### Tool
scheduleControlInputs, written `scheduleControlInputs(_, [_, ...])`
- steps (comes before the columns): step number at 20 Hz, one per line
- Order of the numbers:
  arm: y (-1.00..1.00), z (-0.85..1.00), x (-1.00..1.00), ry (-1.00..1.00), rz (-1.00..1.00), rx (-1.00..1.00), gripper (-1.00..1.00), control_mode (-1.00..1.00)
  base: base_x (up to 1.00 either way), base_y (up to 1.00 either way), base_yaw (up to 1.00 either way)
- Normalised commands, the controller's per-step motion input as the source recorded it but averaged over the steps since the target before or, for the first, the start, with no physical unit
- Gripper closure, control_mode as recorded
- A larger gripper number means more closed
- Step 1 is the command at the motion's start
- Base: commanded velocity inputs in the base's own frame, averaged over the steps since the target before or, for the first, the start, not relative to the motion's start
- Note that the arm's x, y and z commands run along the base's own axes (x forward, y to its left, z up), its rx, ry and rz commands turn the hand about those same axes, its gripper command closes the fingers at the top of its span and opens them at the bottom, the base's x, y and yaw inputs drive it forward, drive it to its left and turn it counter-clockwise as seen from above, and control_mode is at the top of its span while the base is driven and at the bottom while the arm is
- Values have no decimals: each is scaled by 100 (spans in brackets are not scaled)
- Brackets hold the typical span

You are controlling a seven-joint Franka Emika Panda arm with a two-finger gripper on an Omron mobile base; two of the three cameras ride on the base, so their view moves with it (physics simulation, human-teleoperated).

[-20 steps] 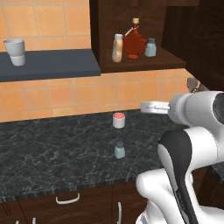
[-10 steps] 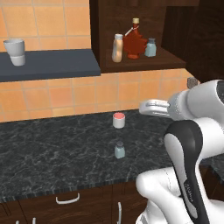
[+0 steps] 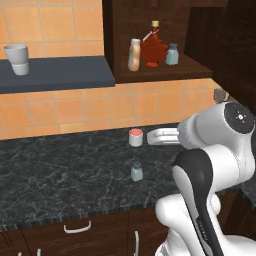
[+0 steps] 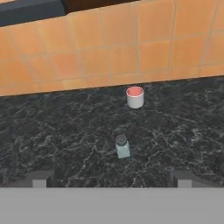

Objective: Put the shaker and condiment bottle from the counter next to their counterparts in the cabinet.

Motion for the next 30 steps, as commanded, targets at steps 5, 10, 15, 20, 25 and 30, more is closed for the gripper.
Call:
scheduleControlInputs(5, [0, -23, 0, 11, 8, 1, -100, -100, 0, 0, 0])
scheduleControlInputs(10, [0, -20, 3, 20, 7, -2, -100, -100, 0, 0, 0])
scheduleControlInputs(15, [0, -10, 5, 21, 7, -1, -100, -100, 0, 0, 0])
scheduleControlInputs(20, [0, -9, 6, 15, 6, -1, -100, -100, 0, 0, 0])
scheduleControlInputs(25, [0, -42, 0, -1, 2, -7, -100, -100, 0, 0, 0])
scheduleControlInputs(30, [0, -60, -4, -16, 1, -10, -100, -100, 0, 0, 0])
